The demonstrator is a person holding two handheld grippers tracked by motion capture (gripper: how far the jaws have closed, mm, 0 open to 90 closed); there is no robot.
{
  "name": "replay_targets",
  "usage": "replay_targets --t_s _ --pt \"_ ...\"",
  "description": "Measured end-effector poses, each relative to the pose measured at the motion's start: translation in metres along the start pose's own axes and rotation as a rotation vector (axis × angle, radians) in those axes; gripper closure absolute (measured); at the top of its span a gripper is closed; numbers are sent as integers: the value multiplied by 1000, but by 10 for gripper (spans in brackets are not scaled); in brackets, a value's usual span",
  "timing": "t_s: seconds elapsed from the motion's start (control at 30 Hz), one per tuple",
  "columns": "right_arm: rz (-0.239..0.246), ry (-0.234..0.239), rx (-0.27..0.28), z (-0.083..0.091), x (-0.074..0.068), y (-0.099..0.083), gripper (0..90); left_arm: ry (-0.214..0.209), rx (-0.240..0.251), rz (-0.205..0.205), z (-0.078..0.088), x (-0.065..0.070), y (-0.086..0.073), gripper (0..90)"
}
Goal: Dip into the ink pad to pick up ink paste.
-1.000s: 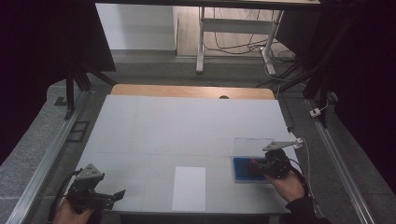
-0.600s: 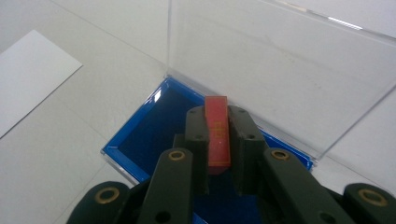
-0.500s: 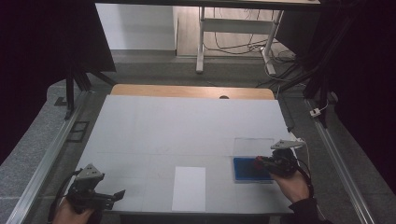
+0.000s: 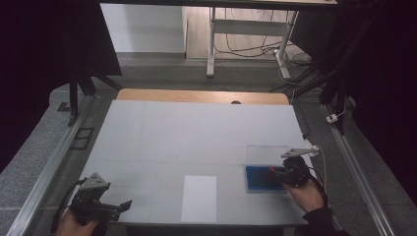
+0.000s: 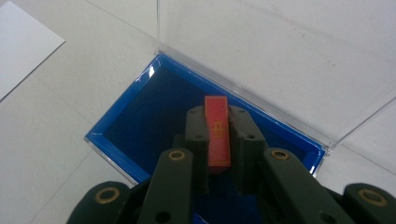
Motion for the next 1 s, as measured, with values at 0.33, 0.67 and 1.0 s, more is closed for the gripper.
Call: replay_targets --t_s 0.33,0.67,1.0 --pt "45 -41 -18 -2 -6 -1 799 1 -2 -6 0 1 0 13" --pt "89 -80 -19 -4 -11 -1 800 1 -5 -8 -1 1 0 13" --pt "-15 -3 1 -3 0 -2 799 0 -2 -9 0 1 0 14"
Point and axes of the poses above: each handheld gripper's, and its own axes: z roughly backward along the jaws, y roughly out of its top, x roughly to its right, the point moved 5 cm from there along -z, roughly forward along the jaws, and after that the axes turned 8 degrees about -z, right-handed, at the moved point
